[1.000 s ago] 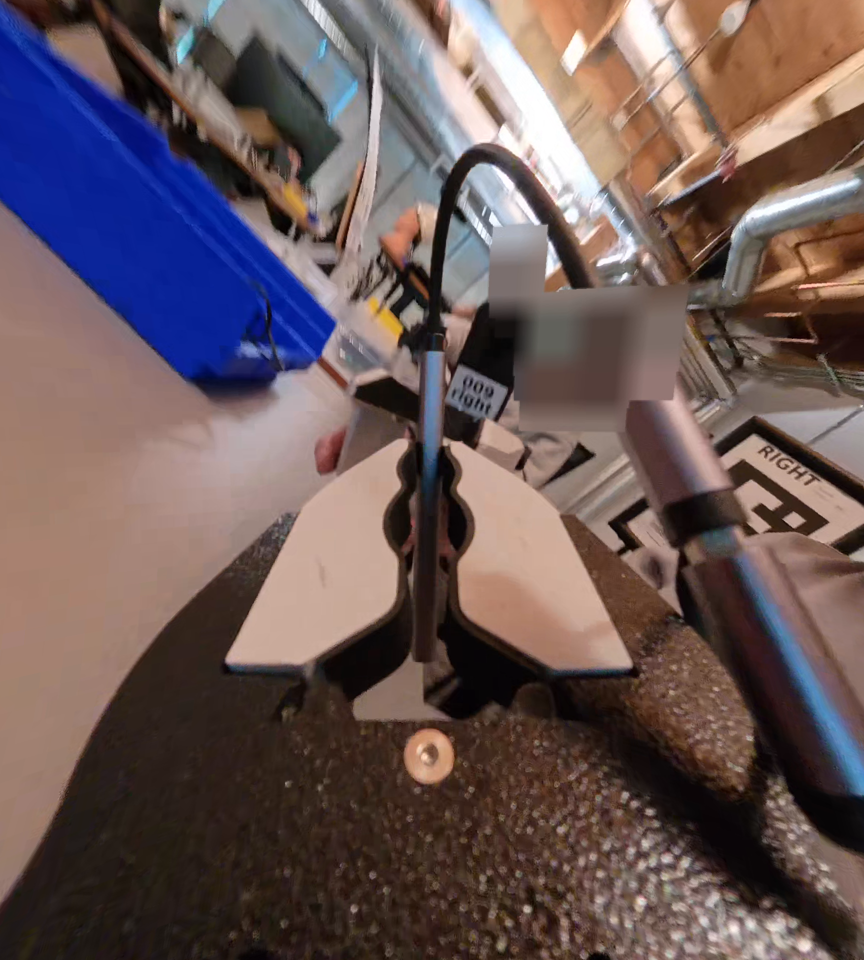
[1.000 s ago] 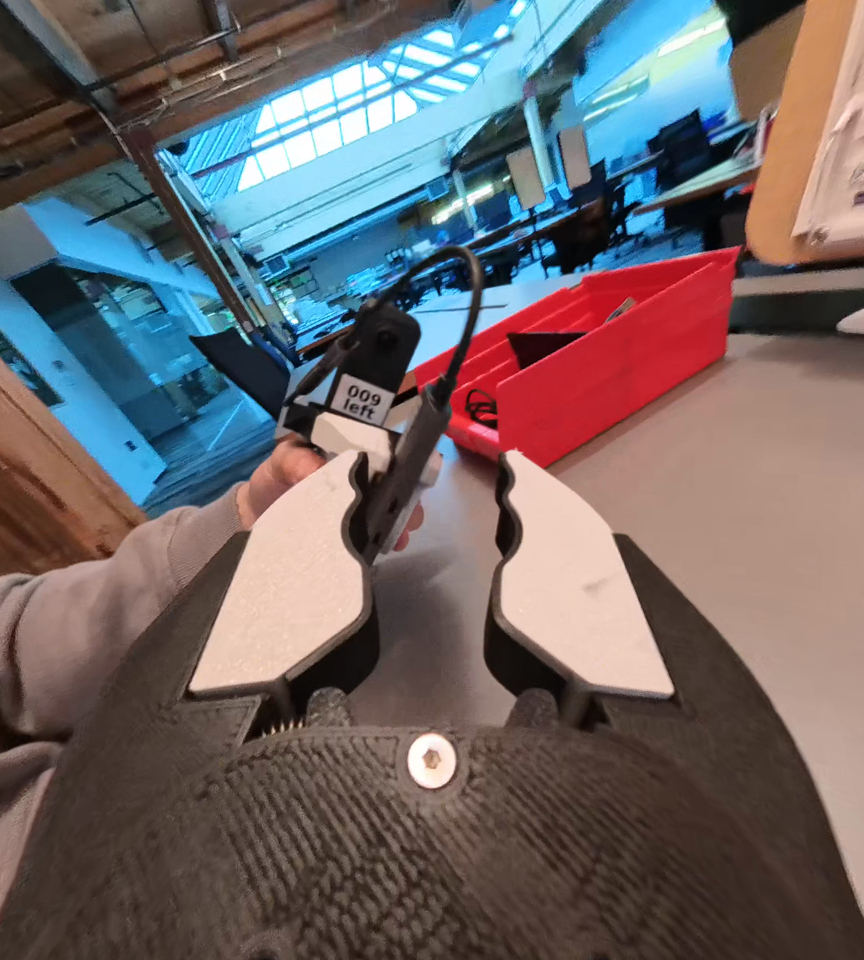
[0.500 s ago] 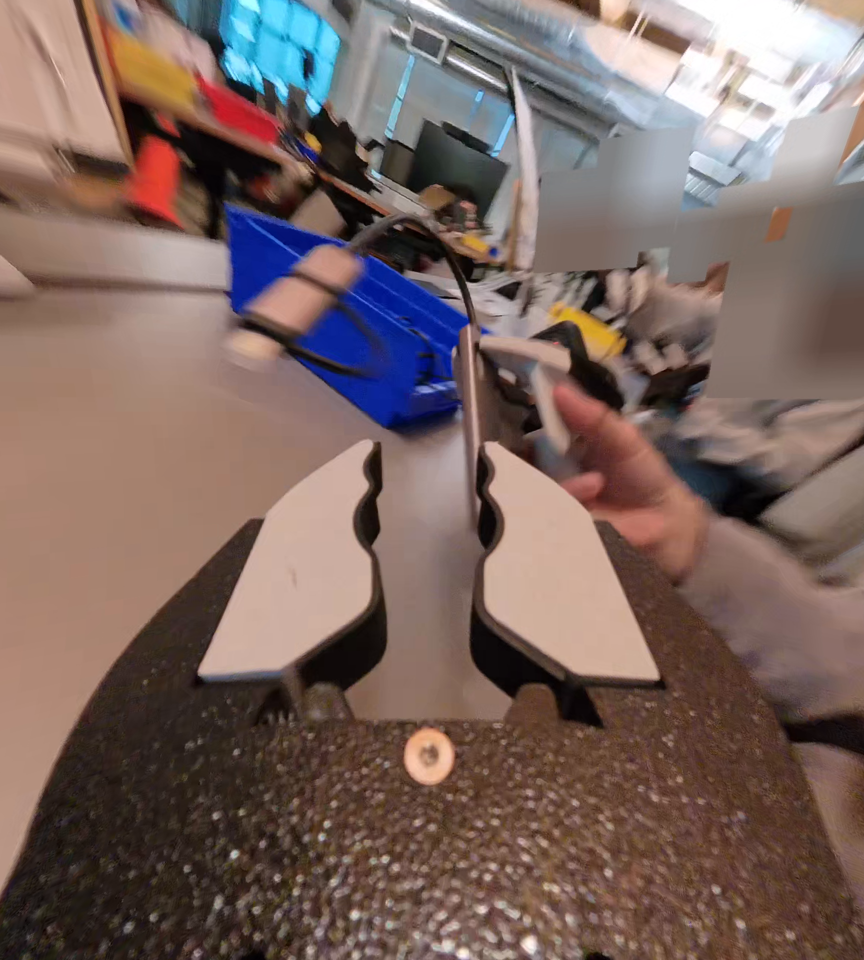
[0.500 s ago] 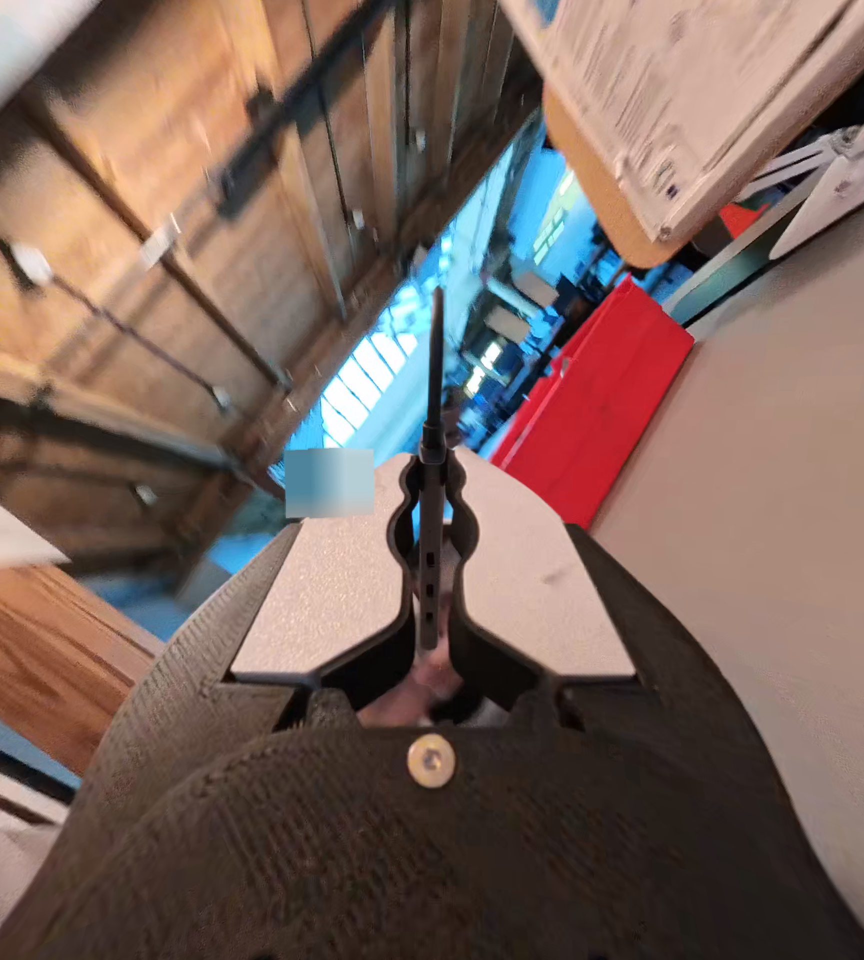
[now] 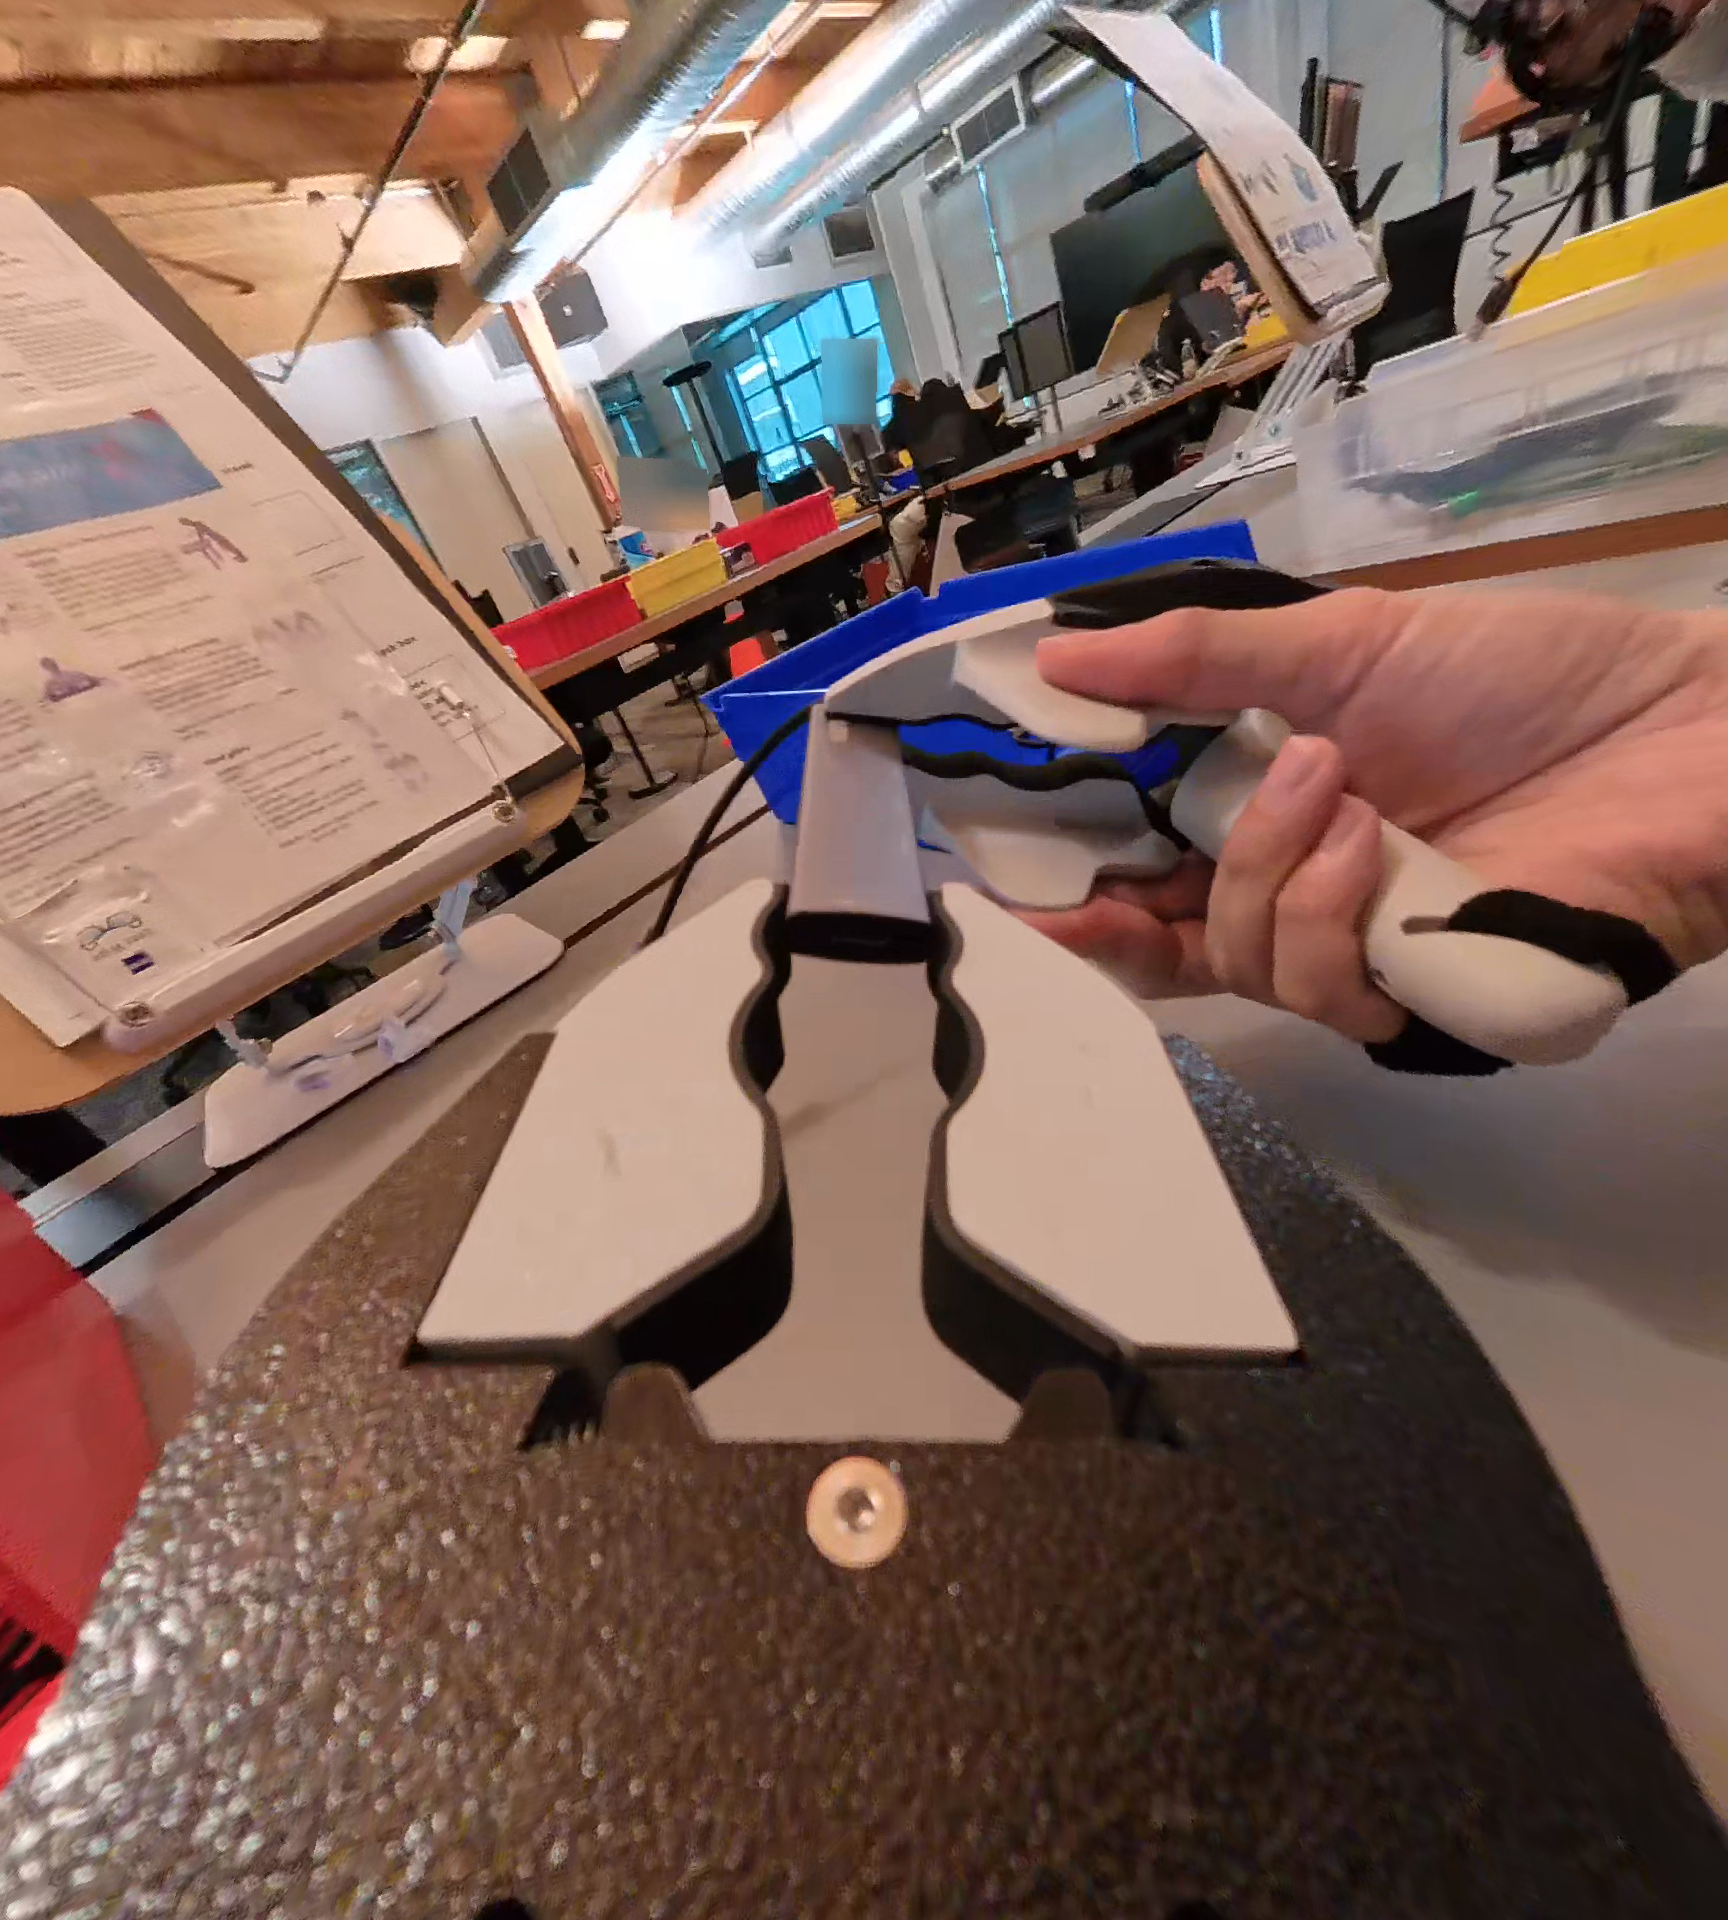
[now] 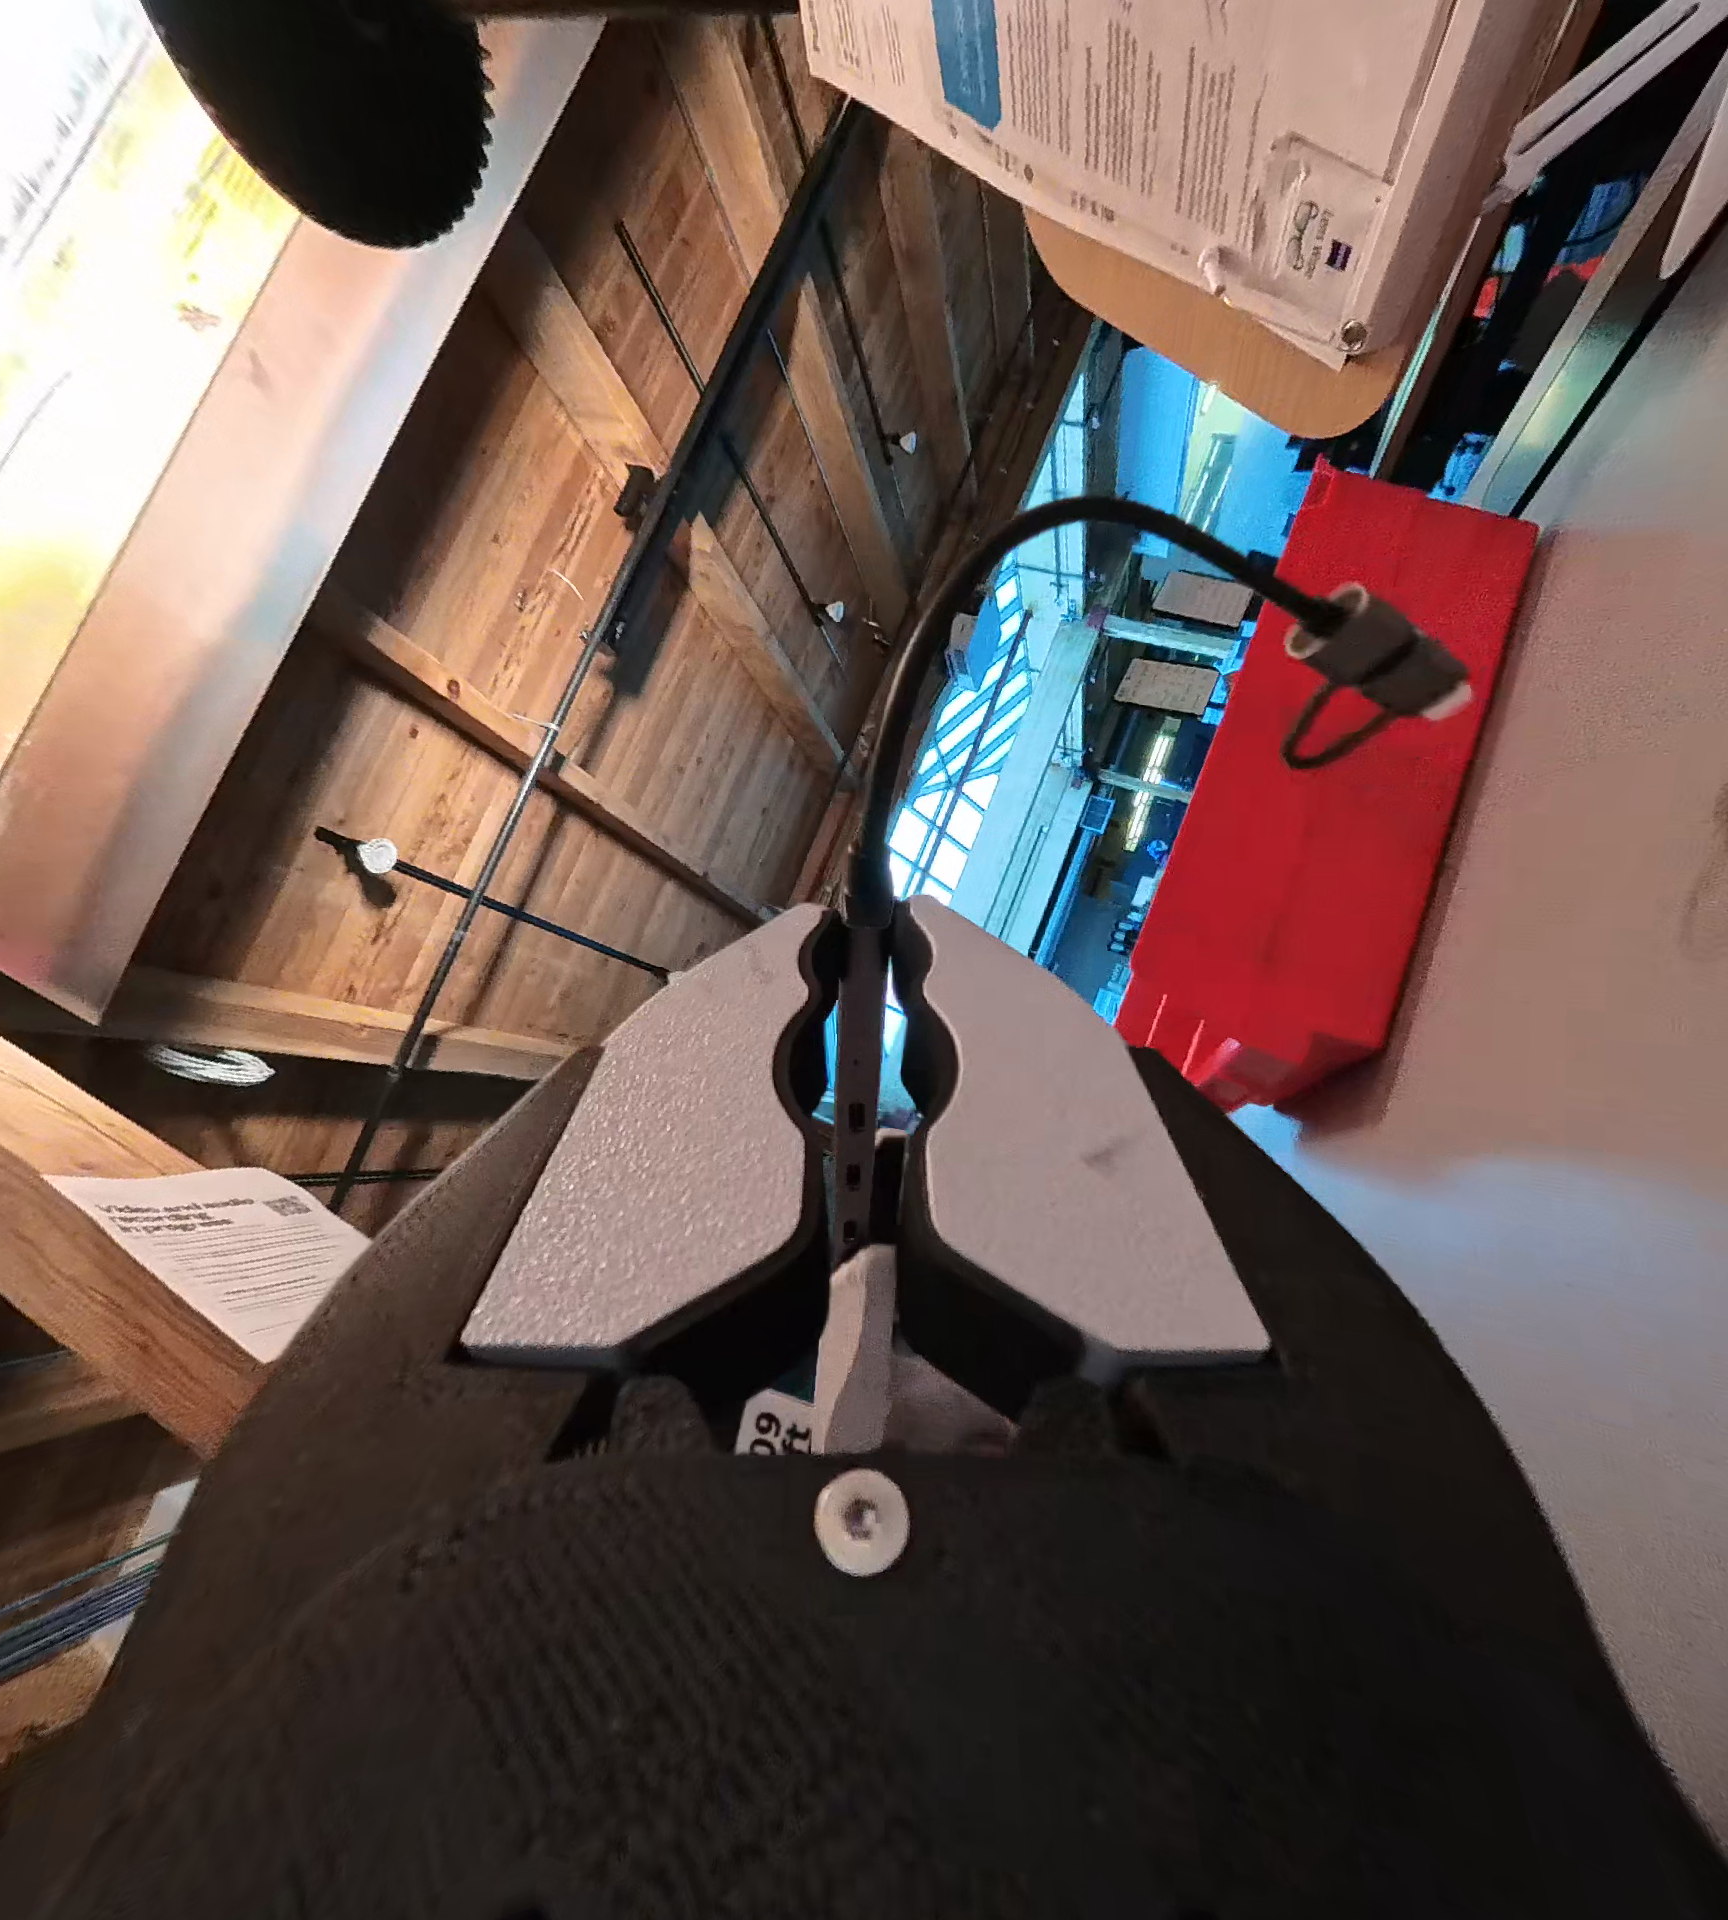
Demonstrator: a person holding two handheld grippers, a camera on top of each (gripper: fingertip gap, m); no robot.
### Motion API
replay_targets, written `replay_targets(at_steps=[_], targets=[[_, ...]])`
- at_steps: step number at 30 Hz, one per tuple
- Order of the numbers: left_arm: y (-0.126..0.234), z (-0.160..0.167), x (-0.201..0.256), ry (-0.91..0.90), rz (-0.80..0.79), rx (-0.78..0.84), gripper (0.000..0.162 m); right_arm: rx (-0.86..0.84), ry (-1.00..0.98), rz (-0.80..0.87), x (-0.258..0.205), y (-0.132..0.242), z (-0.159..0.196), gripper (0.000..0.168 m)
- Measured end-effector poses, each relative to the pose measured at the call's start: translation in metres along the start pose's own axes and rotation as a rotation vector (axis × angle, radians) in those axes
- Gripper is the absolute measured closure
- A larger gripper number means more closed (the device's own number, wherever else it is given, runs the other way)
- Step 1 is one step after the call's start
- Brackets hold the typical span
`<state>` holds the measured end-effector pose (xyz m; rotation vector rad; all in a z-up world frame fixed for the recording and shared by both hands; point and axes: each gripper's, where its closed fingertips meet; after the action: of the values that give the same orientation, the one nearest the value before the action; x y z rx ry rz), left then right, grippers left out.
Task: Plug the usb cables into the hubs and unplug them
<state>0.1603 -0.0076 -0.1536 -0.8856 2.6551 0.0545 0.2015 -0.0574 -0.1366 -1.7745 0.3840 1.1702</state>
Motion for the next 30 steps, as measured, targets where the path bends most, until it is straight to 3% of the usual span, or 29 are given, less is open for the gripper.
replay_targets(at_steps=[3, 7, 8, 10, 13, 16, 20, 23, 26, 30], targets=[[0.002, -0.005, -0.005, -0.009, -0.026, 0.020, 0.138, -0.029, 0.031, -0.005, 0.000, -0.002, 0.004, 0.158], [0.005, -0.009, -0.013, 0.245, 0.052, 0.003, 0.138, -0.195, 0.234, -0.043, -0.005, -0.002, 0.011, 0.153], [0.007, -0.013, -0.019, 0.333, 0.064, 0.016, 0.138, -0.278, 0.337, -0.040, -0.007, -0.001, 0.015, 0.145], [0.010, -0.017, -0.032, 0.446, 0.098, 0.030, 0.138, -0.412, 0.538, 0.027, -0.005, 0.003, 0.017, 0.115], [0.012, -0.014, -0.042, 0.550, 0.187, 0.033, 0.138, -0.487, 0.895, 0.115, -0.012, 0.011, 0.003, 0.092], [0.015, -0.013, -0.039, 0.625, 0.315, 0.063, 0.138, -0.516, 1.080, 0.031, -0.039, 0.015, 0.004, 0.098], [0.018, -0.015, -0.026, 0.618, 0.483, 0.099, 0.138, -0.757, 1.143, 0.013, -0.037, 0.026, 0.031, 0.105], [0.018, -0.016, -0.015, 0.548, 0.568, 0.118, 0.138, -0.718, 1.172, -0.042, -0.040, 0.021, 0.036, 0.110], [0.018, -0.016, -0.017, 0.534, 0.603, 0.142, 0.138, -0.803, 1.185, -0.036, -0.027, 0.027, 0.044, 0.111], [0.018, -0.008, -0.015, 0.519, 0.625, 0.113, 0.138, -0.780, 1.394, 0.036, -0.023, 0.021, 0.038, 0.102]])
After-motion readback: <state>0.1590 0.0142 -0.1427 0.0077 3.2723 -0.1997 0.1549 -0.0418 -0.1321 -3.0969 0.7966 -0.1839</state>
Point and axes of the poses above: each gripper's, where its closed fingertips meet, y back along the fingers, z out of its underside, x = y × z across the jaws, and after that the axes turned 6 degrees about -z, right-handed
